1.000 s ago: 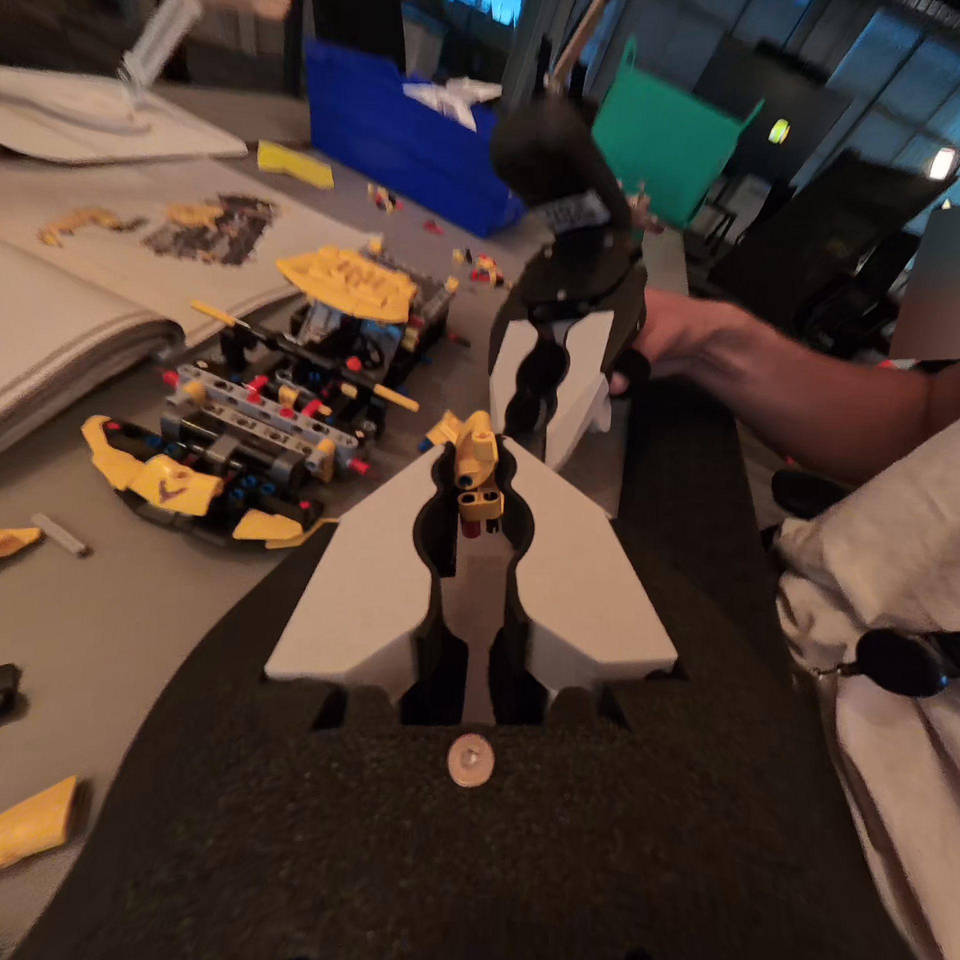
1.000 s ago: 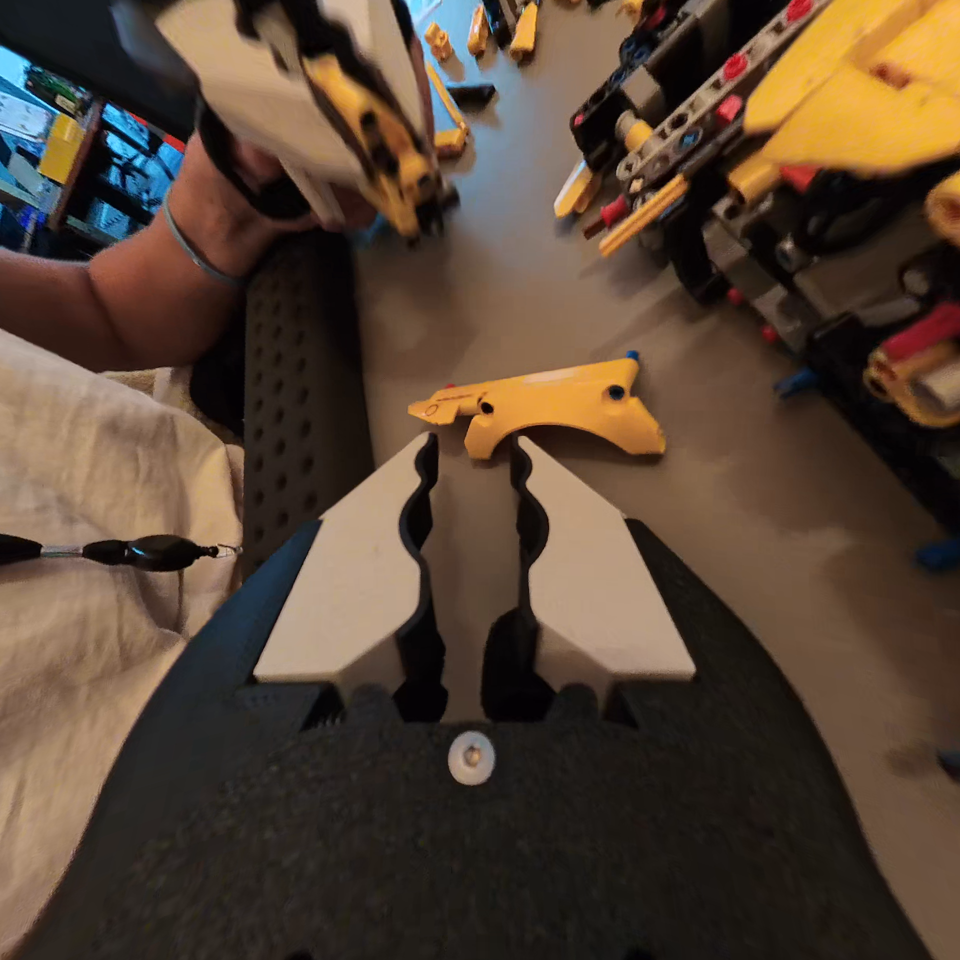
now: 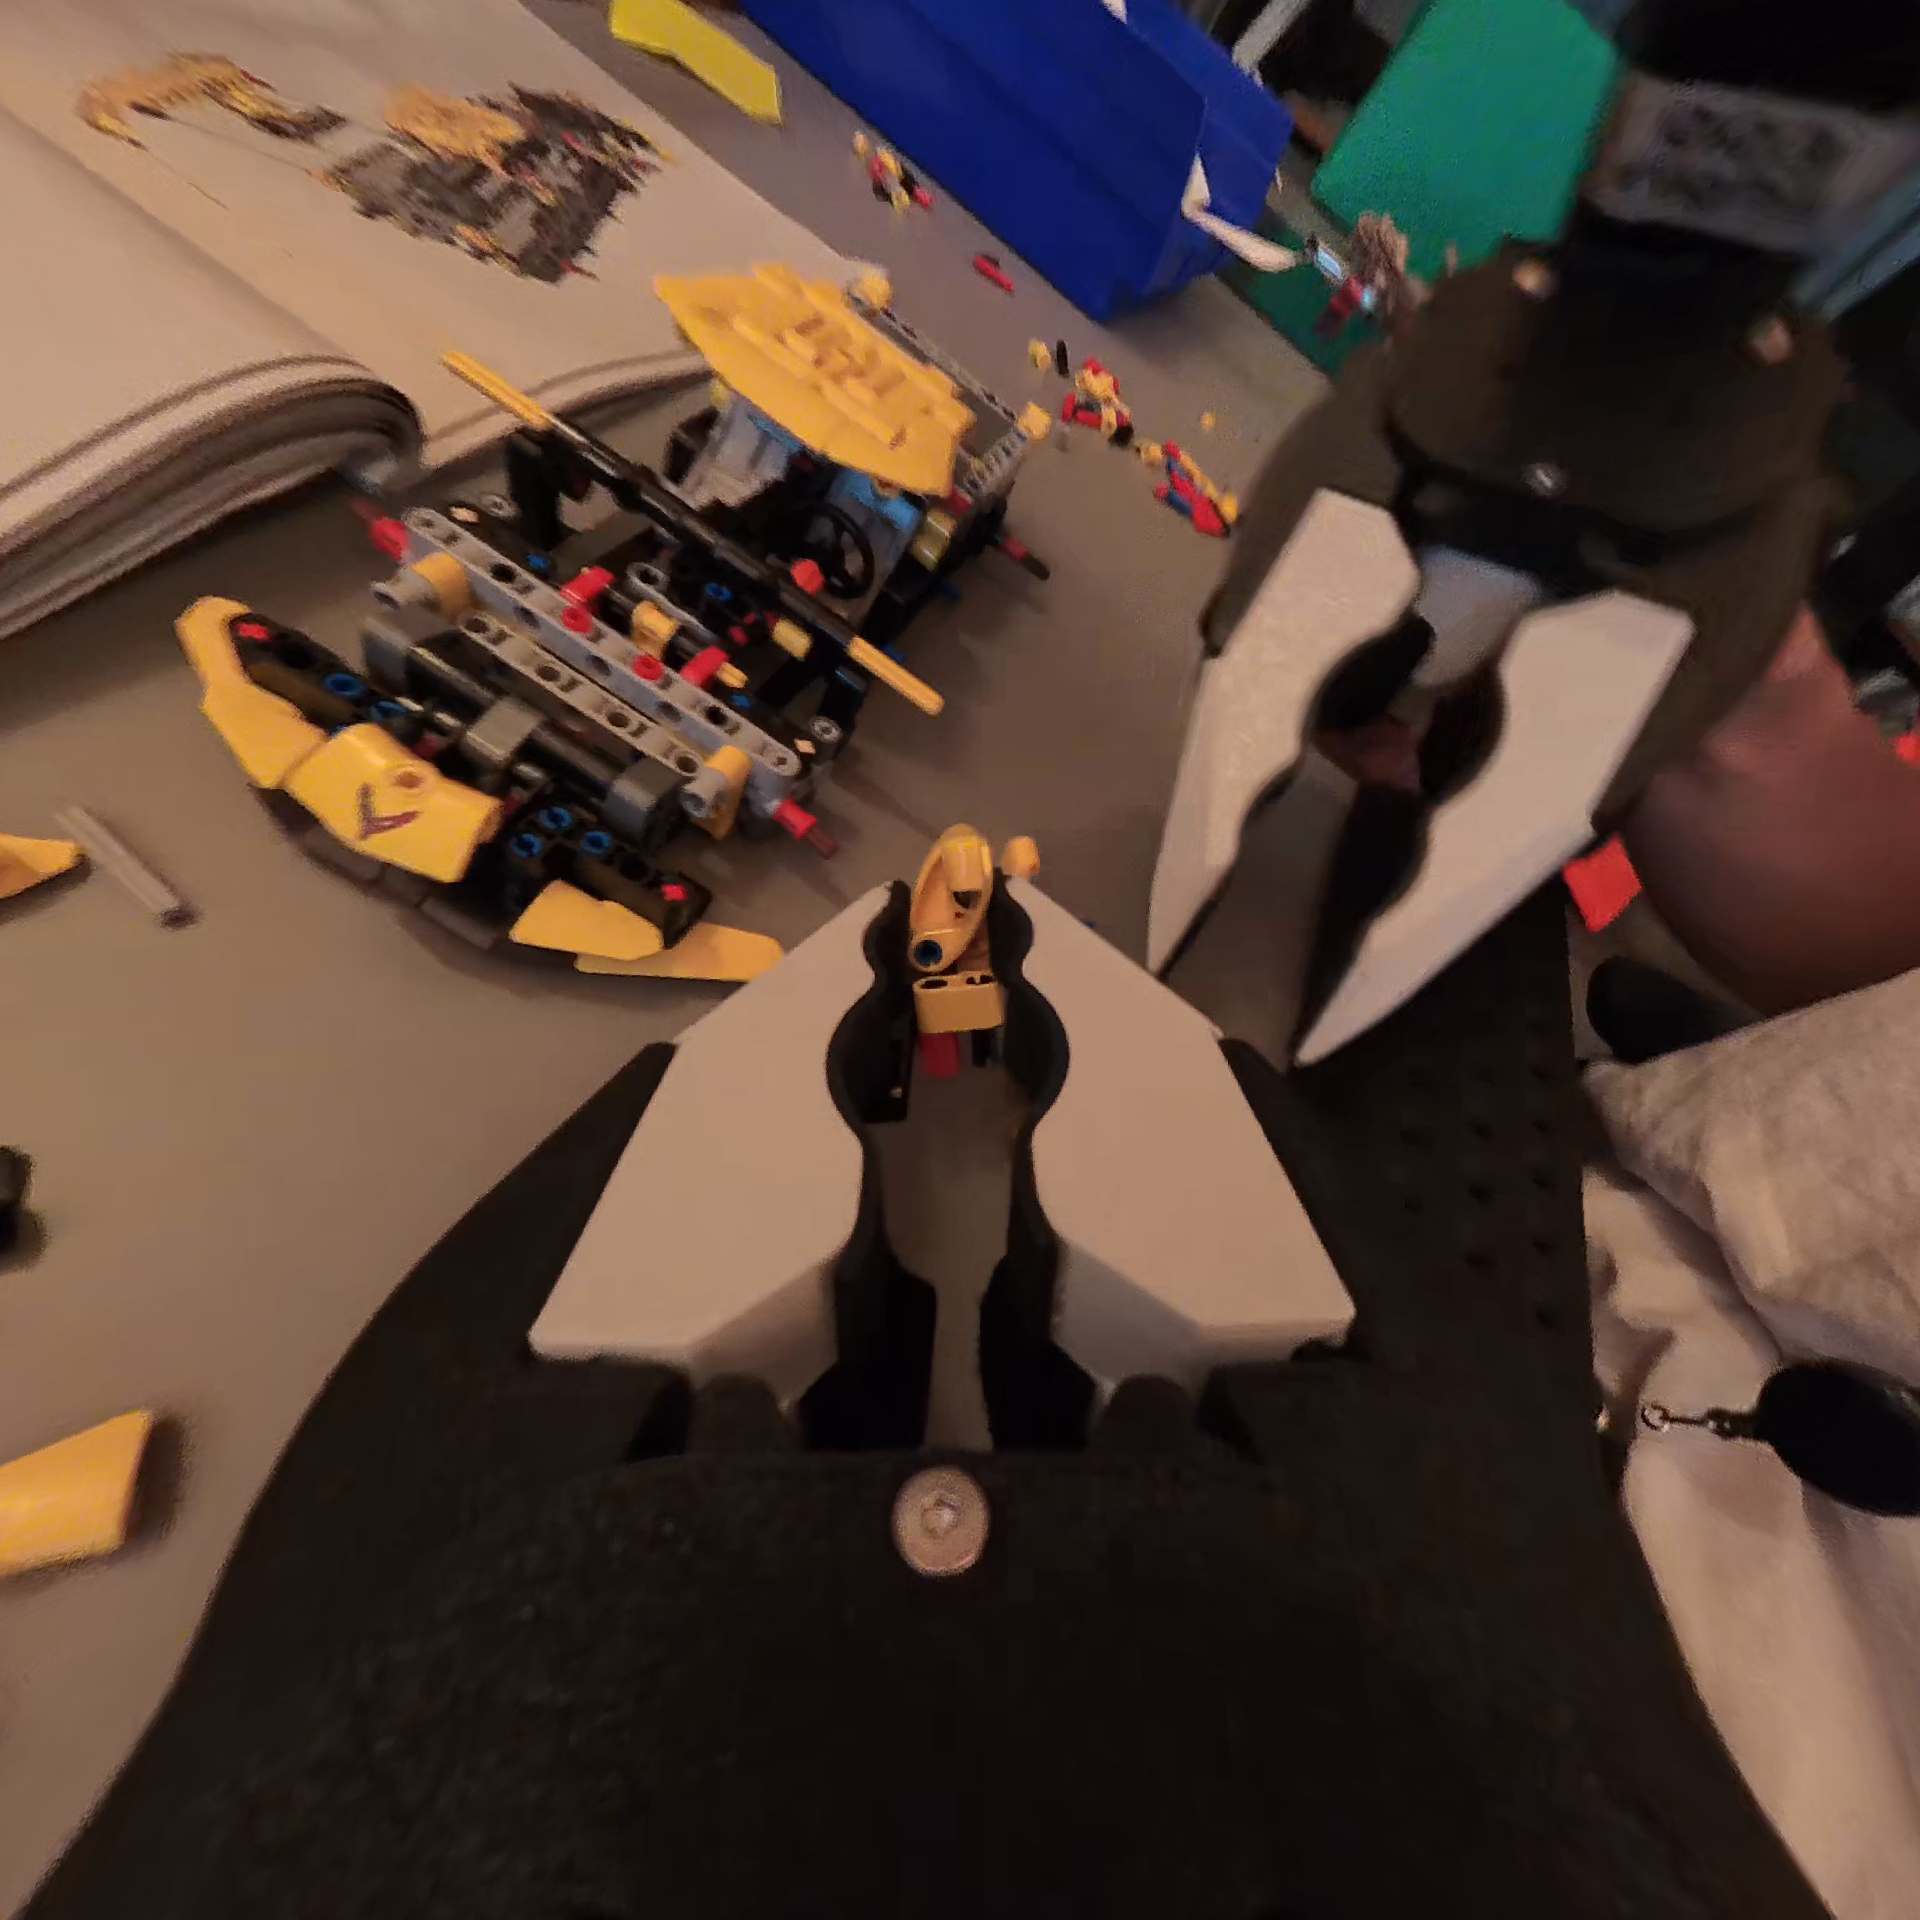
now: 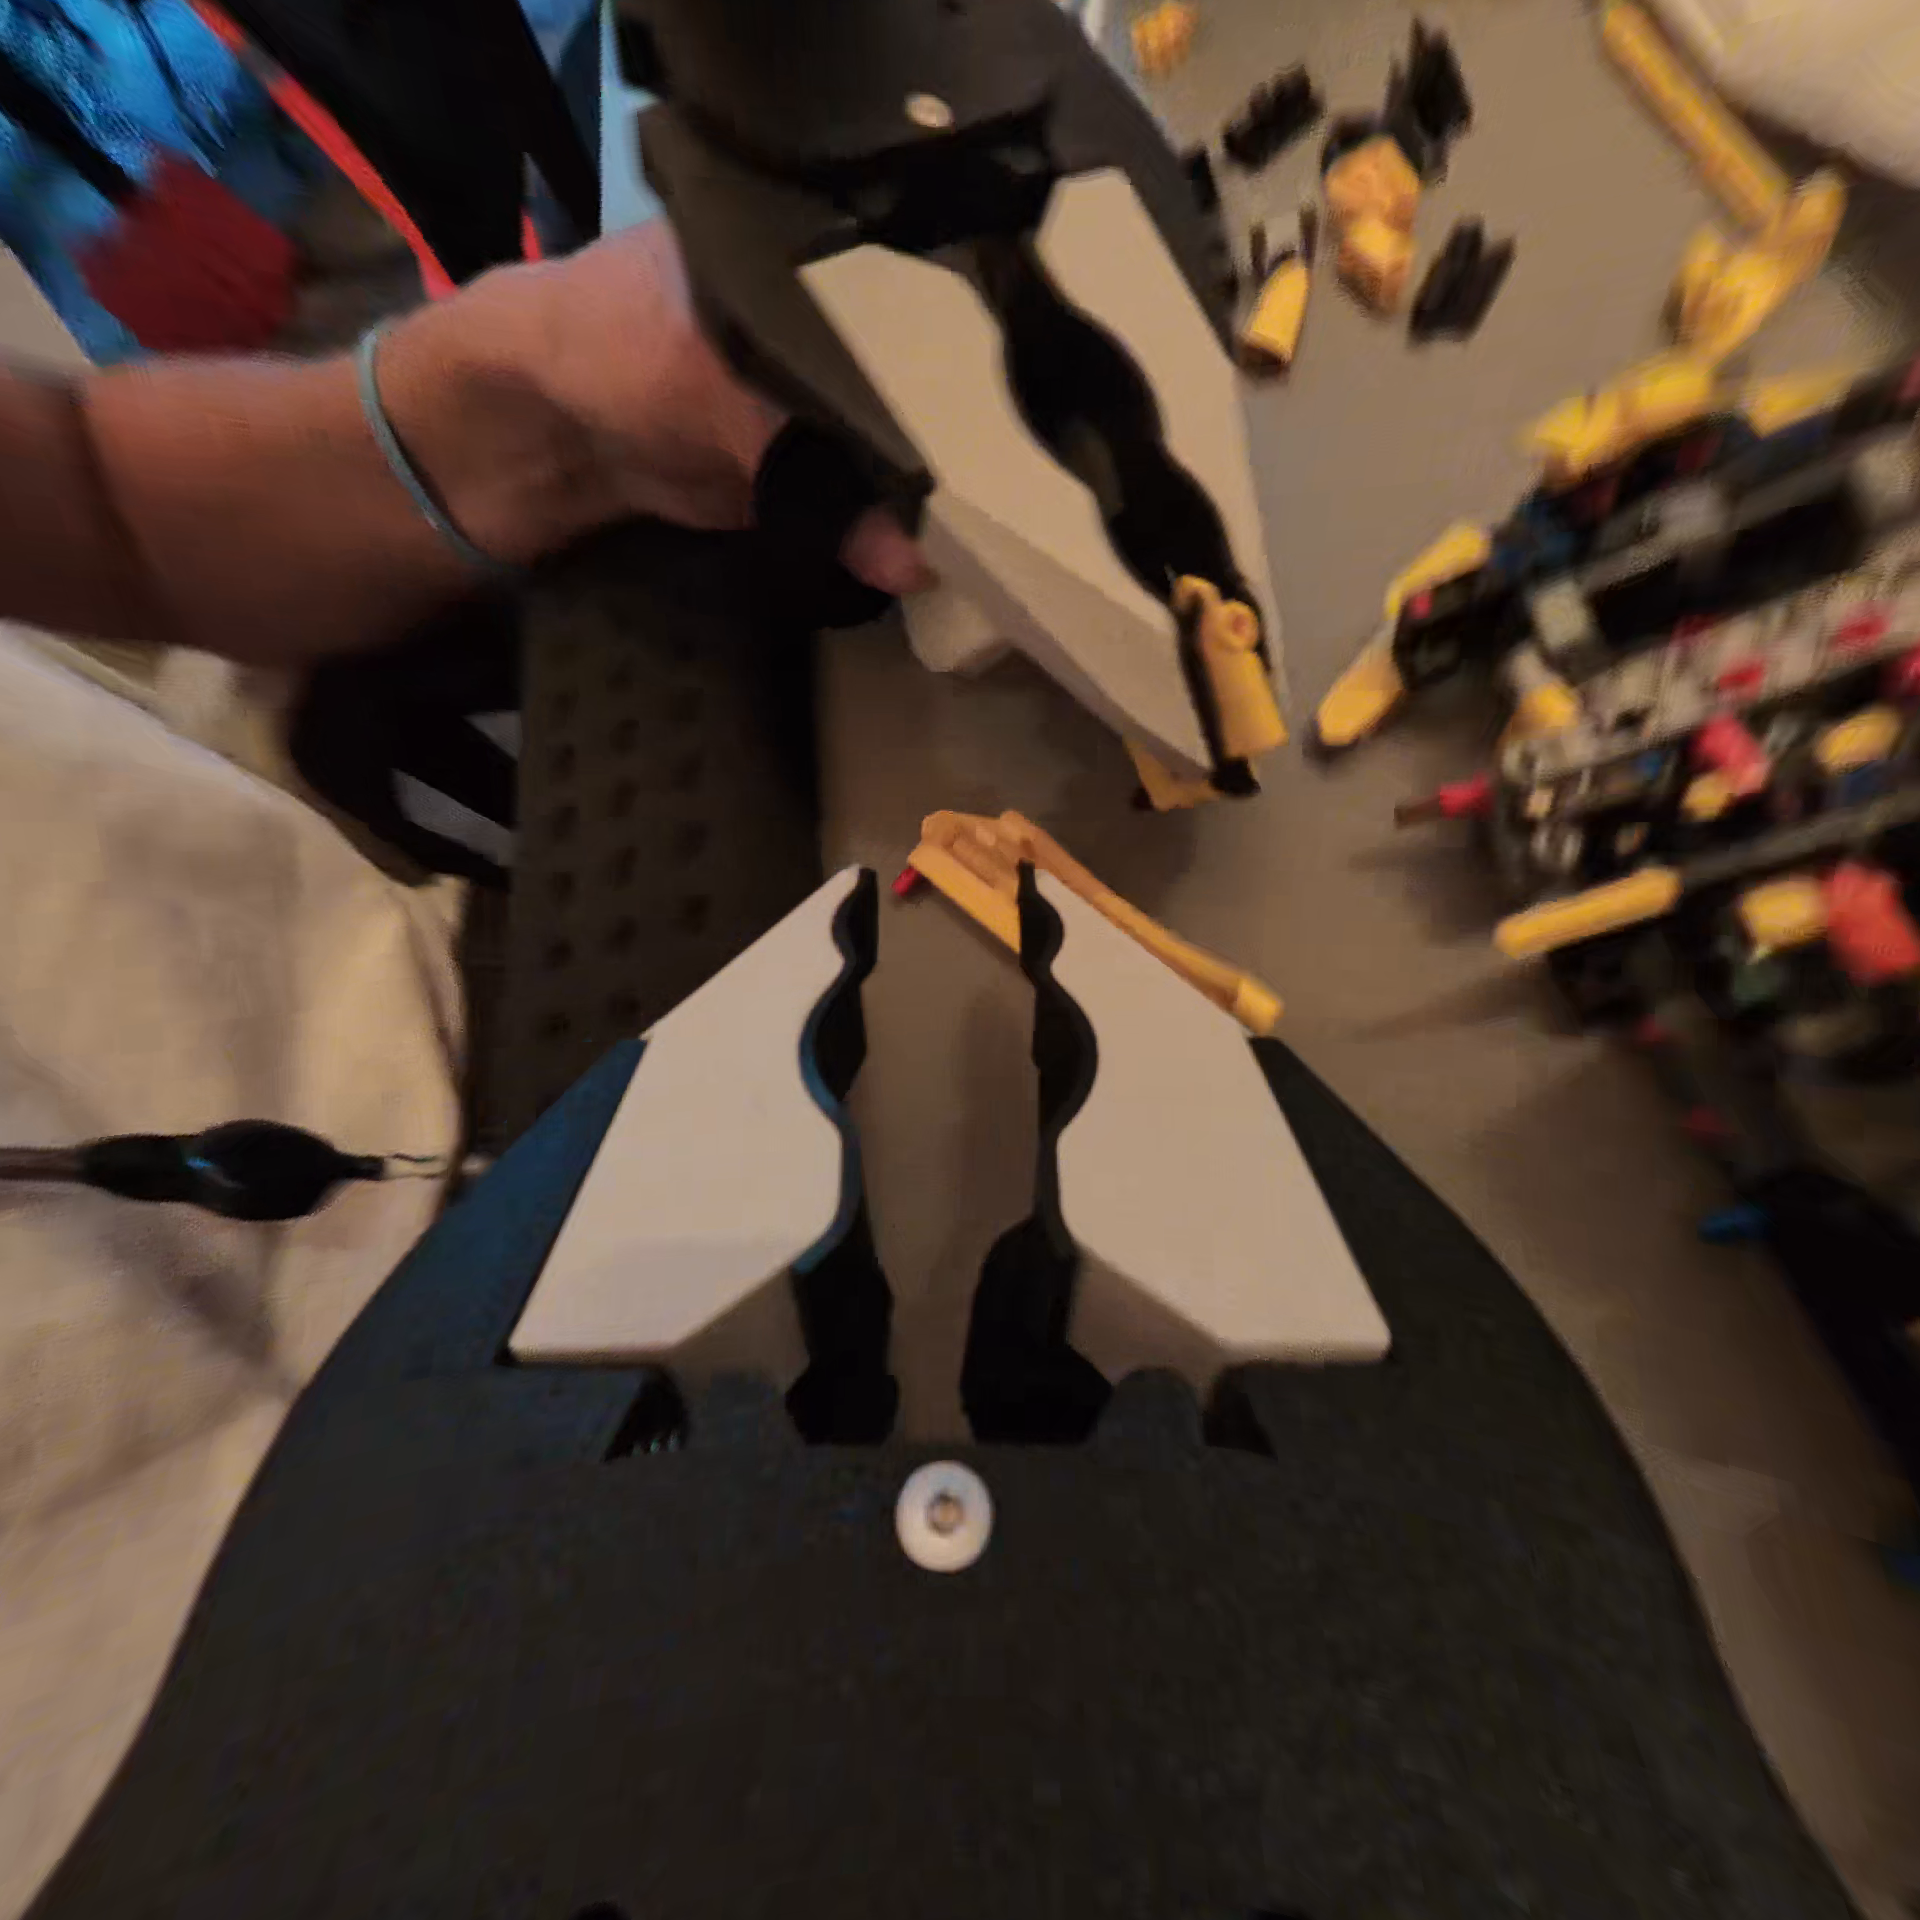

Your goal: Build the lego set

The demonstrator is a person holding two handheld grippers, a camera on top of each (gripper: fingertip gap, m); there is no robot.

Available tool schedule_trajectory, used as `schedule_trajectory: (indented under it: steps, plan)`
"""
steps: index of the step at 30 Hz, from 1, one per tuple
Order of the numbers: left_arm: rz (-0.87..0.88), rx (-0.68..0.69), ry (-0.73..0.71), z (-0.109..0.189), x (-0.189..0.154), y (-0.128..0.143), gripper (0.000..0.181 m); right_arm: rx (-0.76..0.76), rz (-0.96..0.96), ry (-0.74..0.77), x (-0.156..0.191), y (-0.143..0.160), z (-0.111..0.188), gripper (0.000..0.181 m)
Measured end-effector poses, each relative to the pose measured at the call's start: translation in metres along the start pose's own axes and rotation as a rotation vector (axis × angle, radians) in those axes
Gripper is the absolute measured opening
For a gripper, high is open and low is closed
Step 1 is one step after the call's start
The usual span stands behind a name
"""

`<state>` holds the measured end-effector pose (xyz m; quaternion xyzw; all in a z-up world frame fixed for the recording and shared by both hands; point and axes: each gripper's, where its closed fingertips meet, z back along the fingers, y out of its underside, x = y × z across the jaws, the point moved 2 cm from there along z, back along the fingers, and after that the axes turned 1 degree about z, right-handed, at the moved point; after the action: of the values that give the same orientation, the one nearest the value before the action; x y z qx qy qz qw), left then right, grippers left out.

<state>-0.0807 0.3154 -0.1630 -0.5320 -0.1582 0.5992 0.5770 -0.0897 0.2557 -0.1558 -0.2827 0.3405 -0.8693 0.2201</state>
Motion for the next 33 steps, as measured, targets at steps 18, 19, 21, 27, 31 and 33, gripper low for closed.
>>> schedule_trajectory:
  steps: [18, 19, 21, 27, 31, 33]
  plan:
    - [0.044, -0.304, 0.097, 0.044, 0.004, -0.039, 0.014, 0.172, 0.544, -0.074, -0.018, 0.002, -0.036, 0.020]
    - [0.046, -0.306, 0.099, 0.044, 0.004, -0.039, 0.014, 0.154, 0.543, -0.074, -0.017, 0.001, -0.036, 0.020]
    - [0.046, -0.300, 0.105, 0.043, 0.004, -0.038, 0.014, 0.152, 0.536, -0.075, -0.016, 0.001, -0.034, 0.017]
    - [0.028, -0.301, 0.119, 0.043, 0.000, -0.038, 0.014, 0.131, 0.535, -0.015, -0.024, 0.000, -0.028, 0.007]
    - [0.089, -0.340, 0.176, 0.047, -0.002, -0.042, 0.014, -0.046, 0.482, 0.064, -0.031, -0.025, 0.001, 0.007]
    - [0.143, -0.375, 0.214, 0.050, -0.001, -0.046, 0.014, -0.105, 0.531, 0.182, -0.036, -0.038, 0.015, 0.006]
